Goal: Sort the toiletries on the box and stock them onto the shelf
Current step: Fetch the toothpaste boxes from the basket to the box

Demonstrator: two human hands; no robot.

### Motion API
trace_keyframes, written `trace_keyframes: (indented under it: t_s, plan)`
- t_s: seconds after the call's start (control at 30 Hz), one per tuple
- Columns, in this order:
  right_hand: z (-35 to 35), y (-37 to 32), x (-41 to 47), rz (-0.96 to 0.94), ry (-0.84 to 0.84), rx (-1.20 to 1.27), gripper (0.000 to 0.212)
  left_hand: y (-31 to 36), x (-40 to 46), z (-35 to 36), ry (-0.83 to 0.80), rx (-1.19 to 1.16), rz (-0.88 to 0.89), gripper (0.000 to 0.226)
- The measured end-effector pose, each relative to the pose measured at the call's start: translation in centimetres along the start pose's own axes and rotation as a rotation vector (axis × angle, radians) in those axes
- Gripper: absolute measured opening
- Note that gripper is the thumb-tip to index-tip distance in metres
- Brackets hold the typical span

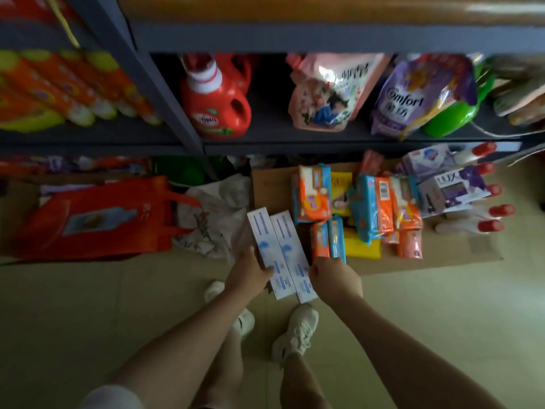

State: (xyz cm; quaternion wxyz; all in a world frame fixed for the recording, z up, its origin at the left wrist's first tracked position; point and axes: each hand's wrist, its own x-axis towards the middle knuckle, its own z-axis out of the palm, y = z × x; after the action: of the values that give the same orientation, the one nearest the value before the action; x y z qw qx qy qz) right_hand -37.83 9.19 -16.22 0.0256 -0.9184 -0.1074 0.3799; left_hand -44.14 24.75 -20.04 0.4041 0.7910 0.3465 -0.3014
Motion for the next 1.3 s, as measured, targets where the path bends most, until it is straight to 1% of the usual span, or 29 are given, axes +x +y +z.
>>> trace_keyframes:
  t_s: [0.1,0.17,0.23,0.3,0.37,0.43,0.5,0.57,0.6,0.67,0.73,0.77,0.8,0.83,0.87,0.93,1.0,1.07,1.1,1.13,1.17,1.2,1.23,1.27,1.3]
  plan:
    - [1.8,2.2,-0.4,-0.001,0.013,-0.02,0.032,-0.2,0.3,4.2,0.046,-0.228,-0.069,0.057]
    - [2.7,4.0,-0.4,-0.01,0.003,-0.011,0.03,0.3,0.4,6.4,0.119,-0.341,-0.104,0.071]
    - [3.8,5.6,-0.3,-0.004,-0.004,0.027,0.031,0.9,0.4,7.6,0.213,-0.329,-0.174,0.075]
    - [5.1,6.6,-0.2,-0.019,-0.025,0.105,0.04,1.0,0.7,8.0,0.274,-0.301,-0.214,0.075]
    - [6.6,6.7,-0.1,-0.044,-0.06,0.201,0.05,0.4,1.1,8.2,0.29,-0.347,-0.199,0.069]
    - [8.0,6.0,-0.1,-0.068,-0.06,0.297,0.058,-0.8,1.2,8.4,0.295,-0.384,-0.175,0.063]
    - [9.1,4.6,0.0,-0.06,-0.036,0.383,0.064,-1.7,0.9,8.2,0.318,-0.372,-0.198,0.066]
    - [10.1,3.1,0.1,0.011,-0.02,0.451,0.067,-2.6,0.7,7.9,0.33,-0.343,-0.238,0.076]
    - [10.4,2.5,0.3,0.048,-0.01,0.469,0.065,-2.8,0.5,7.8,0.325,-0.345,-0.252,0.079]
    - [10.8,1.9,0.4,0.09,0.021,0.485,0.055,-3.3,0.7,7.7,0.314,-0.345,-0.236,0.079]
    - [10.5,2.2,0.3,0.068,0.033,0.56,0.049,-2.9,0.7,7.7,0.316,-0.31,-0.193,0.075]
    - [10.0,2.5,0.1,0.042,0.017,0.636,0.046,-2.6,0.7,7.9,0.328,-0.296,-0.166,0.076]
    - [9.3,2.9,-0.2,0.021,-0.019,0.76,0.041,-2.3,0.7,8.0,0.336,-0.293,-0.144,0.077]
    - [8.4,3.4,-0.5,0.014,-0.086,0.944,0.036,-2.0,0.7,8.2,0.337,-0.285,-0.124,0.079]
    - [7.4,4.0,-0.9,0.02,-0.182,1.155,0.036,-1.7,0.6,8.3,0.327,-0.272,-0.116,0.081]
    - [5.8,5.7,-1.4,0.035,-0.394,1.473,0.053,-1.1,0.6,8.7,0.308,-0.225,-0.134,0.083]
    - [4.6,7.2,-1.7,-0.002,-0.554,1.577,0.075,-0.6,0.6,8.7,0.317,-0.154,-0.188,0.079]
    - [3.5,8.1,-1.8,-0.029,-0.667,1.628,0.09,-0.1,0.7,8.2,0.348,-0.173,-0.223,0.074]
    - [3.0,8.5,-1.8,-0.038,-0.704,1.668,0.091,-0.2,0.8,7.8,0.347,-0.257,-0.218,0.074]
    - [2.4,8.7,-1.8,-0.052,-0.739,1.713,0.087,-0.1,0.6,7.1,0.316,-0.387,-0.206,0.073]
    - [1.8,8.7,-1.9,-0.068,-0.774,1.761,0.081,-0.1,0.4,6.2,0.273,-0.553,-0.203,0.067]
    - [1.1,8.6,-2.1,-0.08,-0.808,1.804,0.074,0.1,-0.2,4.9,0.212,-0.751,-0.219,0.053]
    - [0.3,8.3,-2.3,-0.086,-0.837,1.842,0.071,0.4,-1.1,3.4,0.123,-0.985,-0.256,0.034]
    - [-0.4,8.0,-2.5,-0.087,-0.855,1.873,0.073,0.7,-2.0,1.9,0.005,-1.214,-0.281,0.02]
    - [-1.1,7.6,-2.8,-0.087,-0.86,1.892,0.076,0.8,-2.9,0.5,-0.097,-1.391,-0.28,0.019]
